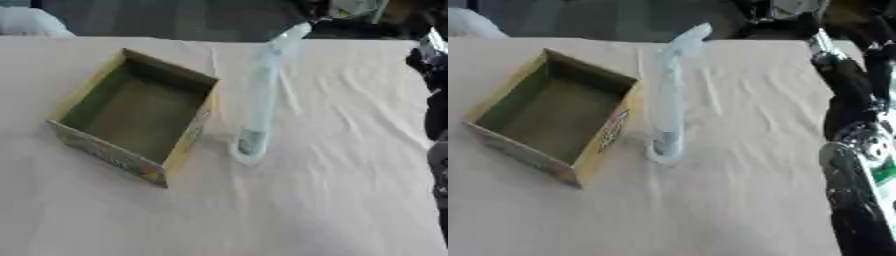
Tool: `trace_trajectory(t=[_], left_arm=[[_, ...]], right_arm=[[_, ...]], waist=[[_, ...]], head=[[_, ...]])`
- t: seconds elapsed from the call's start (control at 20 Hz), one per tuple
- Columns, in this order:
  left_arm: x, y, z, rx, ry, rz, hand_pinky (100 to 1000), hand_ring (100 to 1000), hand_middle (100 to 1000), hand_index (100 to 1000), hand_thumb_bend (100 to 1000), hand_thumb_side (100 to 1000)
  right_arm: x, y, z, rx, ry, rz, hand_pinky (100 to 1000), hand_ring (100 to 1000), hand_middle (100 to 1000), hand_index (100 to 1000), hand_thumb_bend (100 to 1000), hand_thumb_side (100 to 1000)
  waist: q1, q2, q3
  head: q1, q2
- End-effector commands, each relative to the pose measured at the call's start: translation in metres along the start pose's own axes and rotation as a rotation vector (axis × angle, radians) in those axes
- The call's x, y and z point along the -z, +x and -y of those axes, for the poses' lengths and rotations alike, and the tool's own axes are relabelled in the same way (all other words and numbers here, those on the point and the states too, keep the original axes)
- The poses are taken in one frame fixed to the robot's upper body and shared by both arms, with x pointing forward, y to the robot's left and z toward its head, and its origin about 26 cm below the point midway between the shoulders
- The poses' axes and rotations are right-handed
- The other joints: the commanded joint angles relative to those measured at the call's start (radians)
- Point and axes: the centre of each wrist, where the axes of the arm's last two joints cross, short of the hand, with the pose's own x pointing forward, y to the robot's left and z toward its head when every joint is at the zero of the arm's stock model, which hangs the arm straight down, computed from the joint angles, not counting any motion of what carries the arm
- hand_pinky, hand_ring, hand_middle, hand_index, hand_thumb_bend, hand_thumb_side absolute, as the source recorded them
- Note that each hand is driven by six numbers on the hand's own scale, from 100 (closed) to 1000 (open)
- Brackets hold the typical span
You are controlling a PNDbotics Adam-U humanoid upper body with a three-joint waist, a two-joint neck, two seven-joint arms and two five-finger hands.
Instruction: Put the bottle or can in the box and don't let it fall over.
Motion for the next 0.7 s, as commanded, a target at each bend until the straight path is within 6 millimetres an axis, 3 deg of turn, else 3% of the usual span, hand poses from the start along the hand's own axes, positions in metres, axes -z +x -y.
trace_trajectory(t=[0.05,0.25,0.4,0.7], left_arm=[[0.007,0.01,-0.003,0.021,-0.009,0.047,1000,980,1000,891,167,816],[0.007,0.01,-0.003,0.022,-0.011,0.047,1000,980,1000,891,167,816],[0.007,0.01,-0.003,0.023,-0.012,0.046,1000,980,1000,891,167,817],[0.006,0.009,-0.003,0.028,-0.016,0.041,1000,981,1000,891,165,818]], right_arm=[[-0.003,0.005,-0.001,0.054,0.022,-0.051,352,338,549,954,752,167],[-0.005,0.002,-0.001,0.104,0.017,-0.114,103,190,397,974,739,187],[-0.007,-0.001,0.001,0.151,0.008,-0.17,100,100,277,990,717,218],[-0.012,-0.007,0.002,0.257,0.011,-0.284,100,100,100,977,625,338]], waist=[[0.001,-0.023,0.0],[0.0,-0.023,0.0],[-0.001,-0.023,0.0],[-0.002,-0.023,-0.002]], head=[[0.001,0.002],[0.002,0.001],[0.003,0.001],[0.003,0.002]])
